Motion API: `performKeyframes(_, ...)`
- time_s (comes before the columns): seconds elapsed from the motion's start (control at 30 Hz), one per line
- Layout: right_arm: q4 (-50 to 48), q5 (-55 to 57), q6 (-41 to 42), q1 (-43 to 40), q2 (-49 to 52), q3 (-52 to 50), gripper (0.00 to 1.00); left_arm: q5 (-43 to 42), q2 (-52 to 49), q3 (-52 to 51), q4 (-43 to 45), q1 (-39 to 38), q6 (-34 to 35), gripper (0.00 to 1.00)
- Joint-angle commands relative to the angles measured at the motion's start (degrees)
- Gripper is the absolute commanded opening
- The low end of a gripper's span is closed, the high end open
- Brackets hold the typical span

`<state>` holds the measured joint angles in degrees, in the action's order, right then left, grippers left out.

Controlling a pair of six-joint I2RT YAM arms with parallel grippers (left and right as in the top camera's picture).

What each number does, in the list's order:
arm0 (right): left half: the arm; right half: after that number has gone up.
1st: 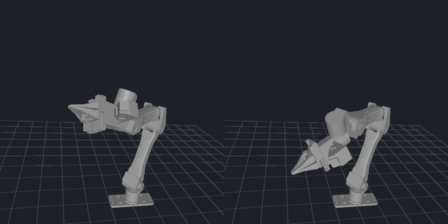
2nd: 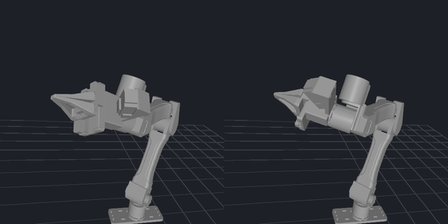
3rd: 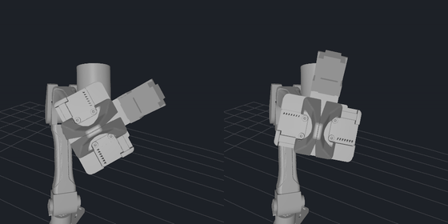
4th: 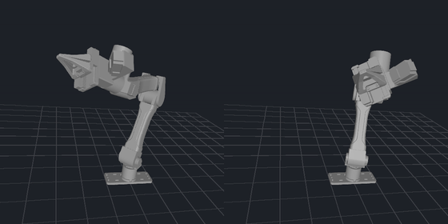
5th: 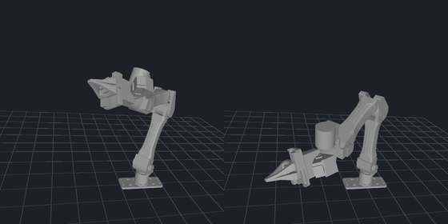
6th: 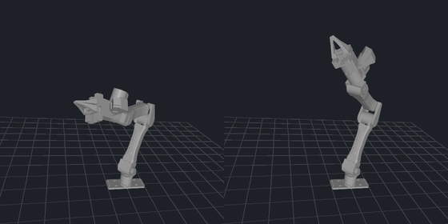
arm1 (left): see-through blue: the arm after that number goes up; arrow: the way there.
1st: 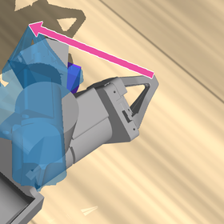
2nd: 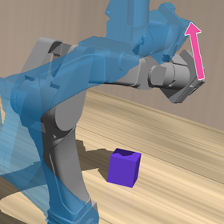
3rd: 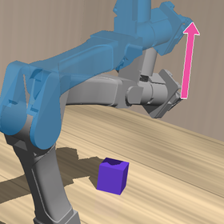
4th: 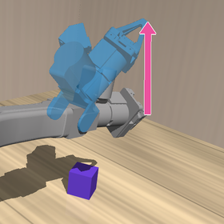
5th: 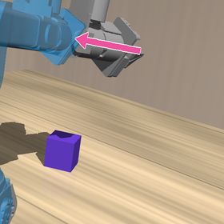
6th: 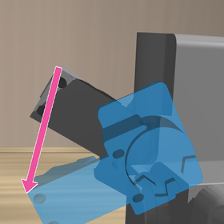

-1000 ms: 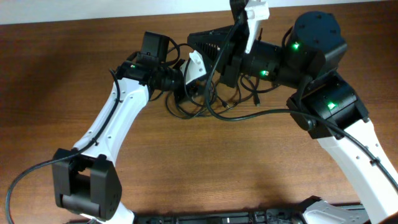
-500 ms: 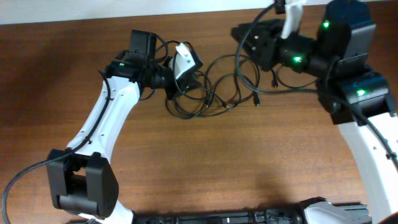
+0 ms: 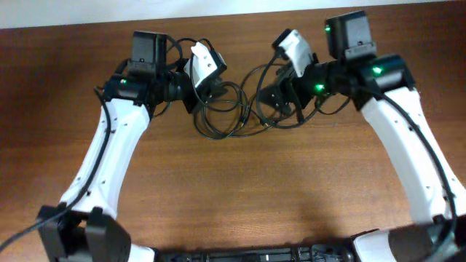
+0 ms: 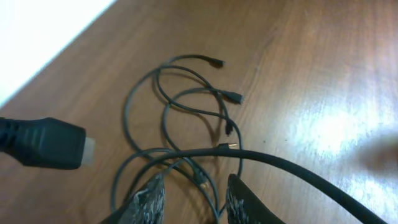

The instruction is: Untangle cables

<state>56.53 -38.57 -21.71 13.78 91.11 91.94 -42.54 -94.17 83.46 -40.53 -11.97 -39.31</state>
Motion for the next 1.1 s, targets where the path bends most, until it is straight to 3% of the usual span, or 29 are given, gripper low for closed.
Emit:
performKeyframes(0.0,1.42,-4.24,-13.18,2.08,4.13,0.59,0.93,3.61,3.54,0.28,0.24,0.15,1.20,0.34)
performKeyframes(0.33,1.60,-9.35,-34.05,8.72,12.50,0.52,0.96,5.53,4.87,0.28,0.22,0.31,3.23,0.32)
performKeyframes(0.57,-7.39,-11.02,-33.31,9.05,12.55,0.52,0.95,5.18,5.29,0.28,0.17,3.30,9.81,0.28)
performKeyframes(0.93,-15.21,-9.22,-31.54,10.25,12.57,0.52,0.93,-1.33,5.92,0.28,-0.59,3.63,9.97,0.30)
performKeyframes(1.0,-16.17,-9.27,-31.34,10.27,12.57,0.52,0.86,-1.68,5.92,0.28,-0.70,3.63,10.01,0.30)
performKeyframes(1.03,-16.57,-9.27,-31.34,10.27,12.57,0.52,0.66,-1.70,5.92,0.28,-0.66,3.61,10.16,0.31)
performKeyframes(1.07,-16.52,-9.27,-31.34,10.27,12.57,0.52,0.52,-2.08,5.92,0.28,-0.63,3.61,10.14,0.31)
